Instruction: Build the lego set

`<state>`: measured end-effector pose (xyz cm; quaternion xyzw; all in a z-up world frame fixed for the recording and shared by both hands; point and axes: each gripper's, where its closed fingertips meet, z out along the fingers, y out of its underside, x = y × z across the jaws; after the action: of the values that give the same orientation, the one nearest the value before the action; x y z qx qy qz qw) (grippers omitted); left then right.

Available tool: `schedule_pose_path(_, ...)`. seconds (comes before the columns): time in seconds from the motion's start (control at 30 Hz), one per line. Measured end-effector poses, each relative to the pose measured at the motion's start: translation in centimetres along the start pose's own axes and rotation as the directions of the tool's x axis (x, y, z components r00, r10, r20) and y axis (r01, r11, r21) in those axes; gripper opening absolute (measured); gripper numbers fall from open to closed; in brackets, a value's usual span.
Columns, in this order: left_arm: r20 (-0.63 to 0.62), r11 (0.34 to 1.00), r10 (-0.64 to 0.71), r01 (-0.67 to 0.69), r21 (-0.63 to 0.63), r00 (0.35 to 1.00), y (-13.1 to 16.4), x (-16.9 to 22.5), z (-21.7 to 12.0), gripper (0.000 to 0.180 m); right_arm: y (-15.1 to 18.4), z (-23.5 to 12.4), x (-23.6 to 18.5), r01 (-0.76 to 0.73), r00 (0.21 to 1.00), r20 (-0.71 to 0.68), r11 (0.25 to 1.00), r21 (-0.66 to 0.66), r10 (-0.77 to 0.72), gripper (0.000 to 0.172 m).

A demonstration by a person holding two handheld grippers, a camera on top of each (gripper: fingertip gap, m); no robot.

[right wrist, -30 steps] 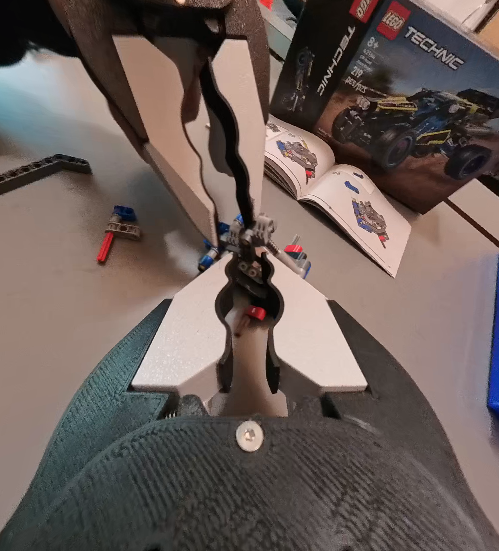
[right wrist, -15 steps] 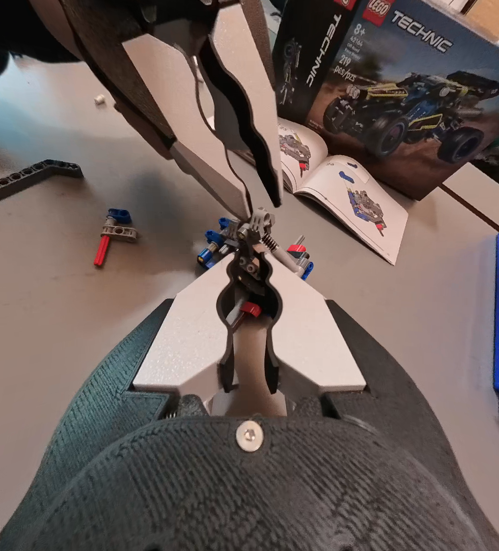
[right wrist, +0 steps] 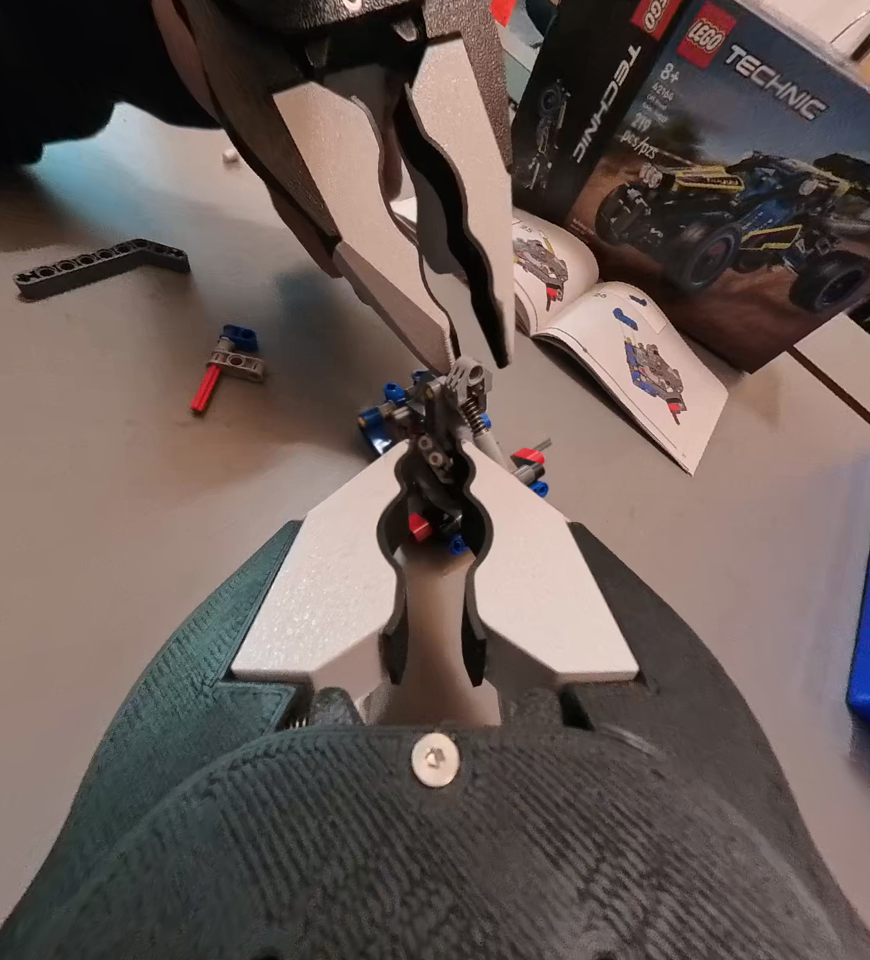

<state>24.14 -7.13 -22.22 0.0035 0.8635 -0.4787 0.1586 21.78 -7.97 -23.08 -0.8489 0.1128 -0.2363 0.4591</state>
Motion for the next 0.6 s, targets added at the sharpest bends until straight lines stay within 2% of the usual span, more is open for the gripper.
schedule_pose_path(0.03,-0.022,1.0,0.002,-0.002,0.012,1.0,-0.1,0.4,0.1,0.012,-0.1,-0.1,0.0,-0.009,1.0,-0.003,1.0,0.006,0.009,0.011)
schedule_pose_path(0.13,-0.092,0.999,-0.002,0.005,0.037,0.996,-0.4,1.9,0.6,0.017,-0.3,0.2,0.1,-0.025,0.999,-0.025,0.999,0.022,0.026,0.011)
schedule_pose_path(0.33,-0.034,0.998,-0.024,0.026,0.049,0.999,-0.6,1.2,1.3,0.012,0.1,0.2,0.6,0.02,0.999,-0.051,1.0,0.006,-0.019,0.009)
schedule_pose_path(0.6,-0.064,0.994,-0.081,0.086,0.065,0.995,-0.5,1.3,1.2,0.011,0.1,-0.2,0.8,0.016,0.999,-0.05,0.999,0.033,-0.014,0.002)
